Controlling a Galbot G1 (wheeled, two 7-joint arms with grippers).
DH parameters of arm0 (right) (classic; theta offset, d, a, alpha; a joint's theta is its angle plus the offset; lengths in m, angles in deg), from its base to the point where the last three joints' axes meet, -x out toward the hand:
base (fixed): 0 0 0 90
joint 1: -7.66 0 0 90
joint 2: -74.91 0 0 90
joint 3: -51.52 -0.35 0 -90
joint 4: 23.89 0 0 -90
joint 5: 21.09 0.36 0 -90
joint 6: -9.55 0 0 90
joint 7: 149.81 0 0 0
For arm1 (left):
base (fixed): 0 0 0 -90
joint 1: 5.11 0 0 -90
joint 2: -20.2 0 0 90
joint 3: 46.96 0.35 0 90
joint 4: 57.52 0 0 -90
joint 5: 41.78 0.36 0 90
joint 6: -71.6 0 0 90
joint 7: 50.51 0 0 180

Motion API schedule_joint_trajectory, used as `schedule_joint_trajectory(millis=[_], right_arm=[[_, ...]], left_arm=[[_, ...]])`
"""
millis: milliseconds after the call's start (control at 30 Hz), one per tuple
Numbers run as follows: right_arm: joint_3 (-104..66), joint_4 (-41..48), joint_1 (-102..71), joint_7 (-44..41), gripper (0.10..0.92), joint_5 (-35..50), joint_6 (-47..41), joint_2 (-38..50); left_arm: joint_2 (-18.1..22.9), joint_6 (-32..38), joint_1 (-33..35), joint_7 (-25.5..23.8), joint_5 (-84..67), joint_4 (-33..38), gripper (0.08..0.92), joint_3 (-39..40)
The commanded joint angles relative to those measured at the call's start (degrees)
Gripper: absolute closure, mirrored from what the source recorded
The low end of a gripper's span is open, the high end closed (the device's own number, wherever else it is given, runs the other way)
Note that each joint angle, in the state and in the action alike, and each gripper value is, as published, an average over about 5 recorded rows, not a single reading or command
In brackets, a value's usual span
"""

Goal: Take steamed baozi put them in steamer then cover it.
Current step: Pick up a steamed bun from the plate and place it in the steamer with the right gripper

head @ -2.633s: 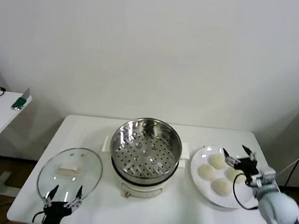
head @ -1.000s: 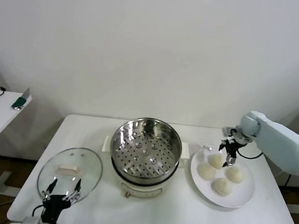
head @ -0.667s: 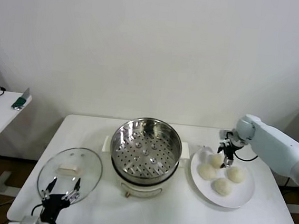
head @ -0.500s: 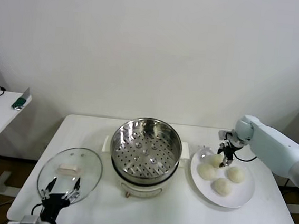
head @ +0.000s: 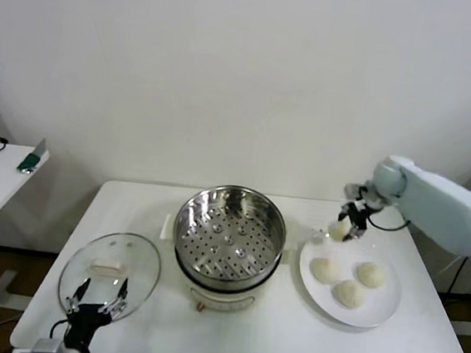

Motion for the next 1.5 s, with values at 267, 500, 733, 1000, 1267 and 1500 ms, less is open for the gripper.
schedule_joint_trajectory(millis=[267,500,733,1000,1267,1500], right_arm=[[14.26,-32.94,23.48,6.13,0.404,-4.57,11.22,-9.09],[10.93,-23.82,11.06,12.92,0.398,-20.14,16.35,-15.83],[7.82,-11.14,1.70,17.09,0.400,-24.54,19.22,-22.19],[5.23,-2.29,-4.41,19.50,0.397,-28.14,21.58,-25.87],[5.29,-0.45,-5.51,18.98,0.397,-27.32,22.32,-26.82],[5.63,0.01,-3.35,18.78,0.299,-23.75,24.47,-26.35]], left_arm=[[-0.05,-0.57,-0.42,-0.03,0.33,0.89,0.177,-0.10],[0.19,-0.78,-0.20,0.19,0.14,1.69,0.177,-0.77],[0.32,-0.42,0.45,0.31,0.14,1.94,0.177,-0.86],[0.73,-0.16,1.04,0.56,0.06,2.67,0.177,-0.86],[0.50,-0.18,1.53,0.55,-0.10,2.87,0.177,-1.03],[0.44,-0.42,1.57,0.50,-0.09,3.16,0.177,-0.94]])
